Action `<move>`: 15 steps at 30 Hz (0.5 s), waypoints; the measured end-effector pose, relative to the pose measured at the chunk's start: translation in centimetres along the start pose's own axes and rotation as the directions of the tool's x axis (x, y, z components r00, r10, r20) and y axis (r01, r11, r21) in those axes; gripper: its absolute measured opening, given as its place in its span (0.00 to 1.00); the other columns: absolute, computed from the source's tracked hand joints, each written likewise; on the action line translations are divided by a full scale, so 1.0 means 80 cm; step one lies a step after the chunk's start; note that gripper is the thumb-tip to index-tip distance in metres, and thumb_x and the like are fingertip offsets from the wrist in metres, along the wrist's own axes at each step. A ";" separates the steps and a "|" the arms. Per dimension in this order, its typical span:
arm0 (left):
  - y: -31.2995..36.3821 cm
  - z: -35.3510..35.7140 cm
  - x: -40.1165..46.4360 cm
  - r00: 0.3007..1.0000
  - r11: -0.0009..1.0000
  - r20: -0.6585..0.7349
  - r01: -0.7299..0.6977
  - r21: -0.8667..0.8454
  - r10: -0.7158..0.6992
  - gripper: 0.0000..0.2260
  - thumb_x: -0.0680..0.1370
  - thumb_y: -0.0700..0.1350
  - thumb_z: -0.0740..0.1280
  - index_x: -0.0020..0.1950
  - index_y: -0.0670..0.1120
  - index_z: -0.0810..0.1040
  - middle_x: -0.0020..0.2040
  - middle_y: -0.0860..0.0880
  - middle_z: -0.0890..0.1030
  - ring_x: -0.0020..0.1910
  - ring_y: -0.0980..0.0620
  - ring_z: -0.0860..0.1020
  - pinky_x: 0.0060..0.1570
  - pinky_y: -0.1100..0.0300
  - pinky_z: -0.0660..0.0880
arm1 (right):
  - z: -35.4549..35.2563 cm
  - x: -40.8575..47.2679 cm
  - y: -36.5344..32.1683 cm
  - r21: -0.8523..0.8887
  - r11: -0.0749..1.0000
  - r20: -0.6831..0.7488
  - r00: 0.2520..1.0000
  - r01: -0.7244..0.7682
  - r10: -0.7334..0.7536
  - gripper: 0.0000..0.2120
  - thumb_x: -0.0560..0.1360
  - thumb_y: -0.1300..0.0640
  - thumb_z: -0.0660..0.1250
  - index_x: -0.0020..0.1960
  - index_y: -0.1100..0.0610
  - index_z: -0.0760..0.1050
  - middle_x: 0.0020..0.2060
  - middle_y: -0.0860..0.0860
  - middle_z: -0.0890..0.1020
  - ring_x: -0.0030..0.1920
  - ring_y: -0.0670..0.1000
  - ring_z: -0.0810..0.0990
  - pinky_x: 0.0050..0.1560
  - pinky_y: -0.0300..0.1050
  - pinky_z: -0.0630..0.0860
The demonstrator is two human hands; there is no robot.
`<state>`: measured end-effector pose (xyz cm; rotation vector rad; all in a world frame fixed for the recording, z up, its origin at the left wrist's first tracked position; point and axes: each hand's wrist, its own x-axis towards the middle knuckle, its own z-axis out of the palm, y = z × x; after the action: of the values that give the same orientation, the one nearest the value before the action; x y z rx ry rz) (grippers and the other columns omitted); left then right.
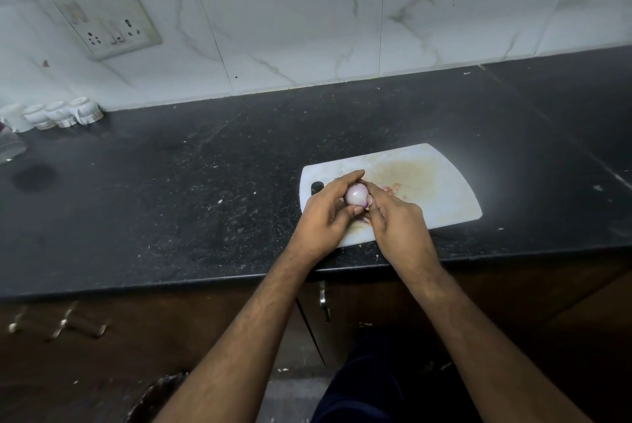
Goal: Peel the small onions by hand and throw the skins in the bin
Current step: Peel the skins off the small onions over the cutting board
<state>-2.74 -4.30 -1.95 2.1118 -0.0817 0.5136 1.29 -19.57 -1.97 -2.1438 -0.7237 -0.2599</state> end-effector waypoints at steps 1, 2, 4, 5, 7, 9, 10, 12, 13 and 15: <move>0.000 0.000 0.000 1.000 1.000 0.007 0.010 -0.016 -0.010 0.24 0.80 0.32 0.69 0.76 0.41 0.72 0.68 0.49 0.79 0.67 0.67 0.75 0.66 0.70 0.71 | 0.001 -0.001 -0.001 -0.011 1.000 0.008 1.000 0.000 0.000 0.19 0.83 0.61 0.61 0.74 0.56 0.72 0.59 0.54 0.84 0.55 0.54 0.84 0.61 0.48 0.79; 0.000 -0.001 -0.001 1.000 0.999 0.017 0.018 -0.027 -0.018 0.25 0.80 0.33 0.69 0.76 0.43 0.72 0.69 0.49 0.79 0.68 0.64 0.75 0.68 0.66 0.72 | 0.001 -0.001 -0.001 -0.013 1.000 0.010 1.000 -0.006 0.006 0.19 0.83 0.60 0.62 0.74 0.56 0.72 0.59 0.54 0.84 0.56 0.53 0.83 0.61 0.46 0.78; 0.000 -0.001 -0.001 0.999 0.999 0.039 0.029 -0.042 -0.027 0.25 0.80 0.34 0.69 0.76 0.45 0.73 0.70 0.50 0.79 0.71 0.58 0.75 0.72 0.57 0.72 | 0.001 -0.002 -0.002 0.000 0.999 -0.002 0.999 -0.035 0.035 0.19 0.82 0.57 0.65 0.73 0.56 0.73 0.58 0.53 0.85 0.55 0.52 0.83 0.59 0.42 0.77; -0.001 -0.001 -0.002 0.998 0.998 0.047 0.034 -0.050 -0.031 0.25 0.80 0.35 0.69 0.76 0.45 0.73 0.70 0.50 0.79 0.72 0.56 0.75 0.73 0.53 0.72 | 0.000 -0.003 -0.003 0.011 0.998 -0.011 0.998 -0.056 0.056 0.19 0.82 0.56 0.66 0.72 0.56 0.74 0.57 0.53 0.85 0.53 0.51 0.83 0.56 0.41 0.78; -0.002 -0.001 -0.001 0.998 0.997 0.056 0.044 -0.057 -0.040 0.24 0.80 0.35 0.69 0.75 0.45 0.73 0.71 0.50 0.79 0.72 0.55 0.75 0.73 0.50 0.72 | -0.002 -0.003 -0.005 0.036 0.995 -0.024 0.995 -0.095 0.096 0.19 0.81 0.56 0.67 0.71 0.56 0.75 0.53 0.54 0.86 0.49 0.50 0.84 0.54 0.41 0.79; -0.002 -0.001 -0.001 0.997 0.997 0.062 0.052 -0.056 -0.049 0.24 0.79 0.35 0.69 0.75 0.44 0.74 0.70 0.50 0.80 0.71 0.56 0.76 0.73 0.50 0.73 | -0.003 -0.002 -0.006 0.064 0.989 -0.040 0.990 -0.133 0.135 0.18 0.81 0.58 0.67 0.70 0.57 0.76 0.51 0.54 0.86 0.48 0.50 0.84 0.54 0.43 0.81; -0.003 -0.001 -0.001 0.997 0.997 0.063 0.056 -0.058 -0.052 0.23 0.79 0.35 0.69 0.75 0.44 0.75 0.69 0.50 0.80 0.70 0.57 0.76 0.73 0.50 0.73 | -0.003 -0.002 -0.005 0.085 0.985 -0.049 0.986 -0.153 0.157 0.17 0.81 0.58 0.67 0.69 0.57 0.77 0.51 0.53 0.86 0.48 0.49 0.84 0.54 0.42 0.81; -0.003 -0.001 -0.001 0.996 0.996 0.064 0.061 -0.071 -0.056 0.23 0.79 0.34 0.70 0.75 0.44 0.75 0.69 0.51 0.80 0.70 0.58 0.77 0.72 0.51 0.73 | -0.003 0.000 -0.004 0.119 0.975 -0.079 0.977 -0.189 0.199 0.15 0.80 0.59 0.68 0.67 0.57 0.79 0.47 0.50 0.86 0.47 0.47 0.85 0.50 0.36 0.80; -0.003 -0.001 -0.001 0.996 0.995 0.063 0.061 -0.077 -0.056 0.24 0.79 0.33 0.70 0.75 0.44 0.75 0.69 0.51 0.81 0.70 0.58 0.77 0.72 0.51 0.73 | -0.003 0.001 -0.002 0.133 0.969 -0.095 0.971 -0.206 0.220 0.14 0.80 0.59 0.68 0.65 0.57 0.80 0.44 0.48 0.86 0.44 0.46 0.85 0.47 0.34 0.80; -0.002 -0.001 -0.002 0.997 0.994 0.056 0.061 -0.090 -0.056 0.24 0.79 0.32 0.70 0.75 0.44 0.75 0.69 0.50 0.81 0.70 0.58 0.77 0.73 0.51 0.73 | -0.003 0.004 0.004 0.165 0.958 -0.106 0.961 -0.236 0.255 0.12 0.79 0.60 0.68 0.61 0.57 0.82 0.39 0.46 0.86 0.40 0.45 0.85 0.43 0.36 0.81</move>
<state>-2.90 -4.19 -2.11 2.0318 -0.0726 0.4114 1.71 -19.77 -1.93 -2.0275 -0.3858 -0.1984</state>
